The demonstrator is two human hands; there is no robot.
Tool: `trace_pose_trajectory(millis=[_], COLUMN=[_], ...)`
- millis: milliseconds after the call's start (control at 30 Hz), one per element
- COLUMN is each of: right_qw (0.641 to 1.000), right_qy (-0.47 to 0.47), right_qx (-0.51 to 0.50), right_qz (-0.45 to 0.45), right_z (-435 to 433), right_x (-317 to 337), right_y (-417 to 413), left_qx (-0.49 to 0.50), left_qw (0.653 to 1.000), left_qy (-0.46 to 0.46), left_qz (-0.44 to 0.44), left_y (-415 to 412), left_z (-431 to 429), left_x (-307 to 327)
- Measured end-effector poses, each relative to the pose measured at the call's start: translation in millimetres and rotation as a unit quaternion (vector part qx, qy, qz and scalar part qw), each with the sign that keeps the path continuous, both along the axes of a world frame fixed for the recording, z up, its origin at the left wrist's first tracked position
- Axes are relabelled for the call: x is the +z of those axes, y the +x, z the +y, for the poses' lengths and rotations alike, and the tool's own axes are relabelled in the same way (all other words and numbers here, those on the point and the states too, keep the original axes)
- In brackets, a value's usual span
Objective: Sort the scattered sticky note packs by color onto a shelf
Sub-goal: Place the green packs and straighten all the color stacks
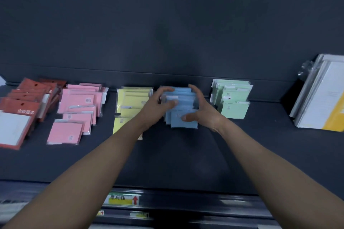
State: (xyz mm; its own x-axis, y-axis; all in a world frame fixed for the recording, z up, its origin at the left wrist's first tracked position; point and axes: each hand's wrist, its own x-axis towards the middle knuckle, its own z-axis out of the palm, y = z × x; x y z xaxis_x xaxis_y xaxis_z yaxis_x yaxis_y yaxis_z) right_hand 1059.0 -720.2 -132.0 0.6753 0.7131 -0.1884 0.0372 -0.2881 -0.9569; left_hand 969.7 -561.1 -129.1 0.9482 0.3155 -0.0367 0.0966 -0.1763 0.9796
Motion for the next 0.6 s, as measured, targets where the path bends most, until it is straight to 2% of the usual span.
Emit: trace_pose_trajectory(millis=[33,100,233,467,600], right_qw=[1.000,1.000,0.999,1.000,1.000], right_qy=[-0.003,-0.007,-0.003,0.000,-0.012], right_qx=[0.004,0.017,0.034,0.003,-0.011], right_qz=[-0.001,-0.014,-0.024,-0.027,-0.020], right_z=[0,1,2,1,3], right_x=[0,0,-2,-3,2], right_y=[1,2,4,0,-2], left_qx=[0.041,0.102,0.122,0.071,0.010], left_qw=[0.999,0.994,0.992,0.994,0.993], left_qy=[-0.024,-0.015,0.028,0.023,0.032], left_qz=[-0.010,-0.018,0.002,0.075,0.111], left_y=[2,6,13,22,25], left_z=[1,4,9,17,26], left_x=[2,3,7,17,23])
